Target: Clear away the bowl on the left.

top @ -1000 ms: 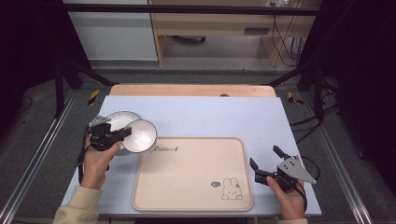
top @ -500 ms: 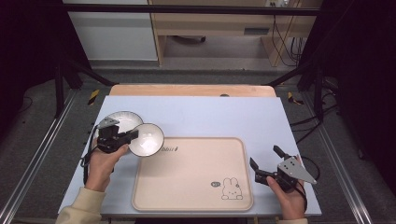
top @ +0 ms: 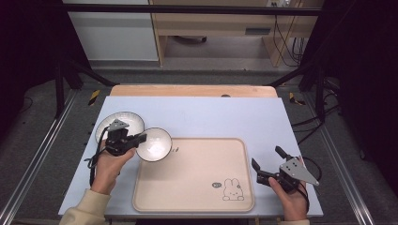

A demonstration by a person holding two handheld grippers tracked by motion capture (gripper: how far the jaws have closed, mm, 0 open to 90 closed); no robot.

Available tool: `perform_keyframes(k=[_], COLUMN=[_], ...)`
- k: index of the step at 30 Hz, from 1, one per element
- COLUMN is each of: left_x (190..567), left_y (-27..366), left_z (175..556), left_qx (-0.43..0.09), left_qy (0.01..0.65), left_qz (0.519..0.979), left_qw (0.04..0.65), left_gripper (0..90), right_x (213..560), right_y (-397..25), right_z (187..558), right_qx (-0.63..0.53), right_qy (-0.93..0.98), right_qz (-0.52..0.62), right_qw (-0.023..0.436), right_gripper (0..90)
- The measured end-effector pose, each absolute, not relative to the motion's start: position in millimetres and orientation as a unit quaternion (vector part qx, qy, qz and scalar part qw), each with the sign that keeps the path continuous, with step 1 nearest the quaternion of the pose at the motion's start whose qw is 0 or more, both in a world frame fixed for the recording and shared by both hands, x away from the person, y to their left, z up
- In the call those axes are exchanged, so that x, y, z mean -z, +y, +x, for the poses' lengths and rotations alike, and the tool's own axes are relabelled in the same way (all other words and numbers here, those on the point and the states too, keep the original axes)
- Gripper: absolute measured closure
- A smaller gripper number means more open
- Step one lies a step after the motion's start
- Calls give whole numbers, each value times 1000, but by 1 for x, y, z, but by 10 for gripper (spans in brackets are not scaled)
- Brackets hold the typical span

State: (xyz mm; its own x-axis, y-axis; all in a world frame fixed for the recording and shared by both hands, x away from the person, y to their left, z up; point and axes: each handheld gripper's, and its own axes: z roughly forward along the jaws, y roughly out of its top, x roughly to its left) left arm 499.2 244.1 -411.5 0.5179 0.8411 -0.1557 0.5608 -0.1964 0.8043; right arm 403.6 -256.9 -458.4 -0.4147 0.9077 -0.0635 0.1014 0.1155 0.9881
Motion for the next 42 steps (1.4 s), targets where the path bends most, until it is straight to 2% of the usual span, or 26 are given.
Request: perform_keyframes(k=[16,42], left_x=[416,432], left_y=[226,198], left_z=[496,490], left_qx=[-150,-85], left_qy=[446,425], left_qz=[773,797], left_qw=[427,421], left_gripper=[820,819], right_x=[458,457], right_y=[-257,-258], right_z=[403,403], right_qx=[-538,-538], right_qy=[646,645], right_qz=[390,392], right_qw=[375,376], right_gripper=[46,46])
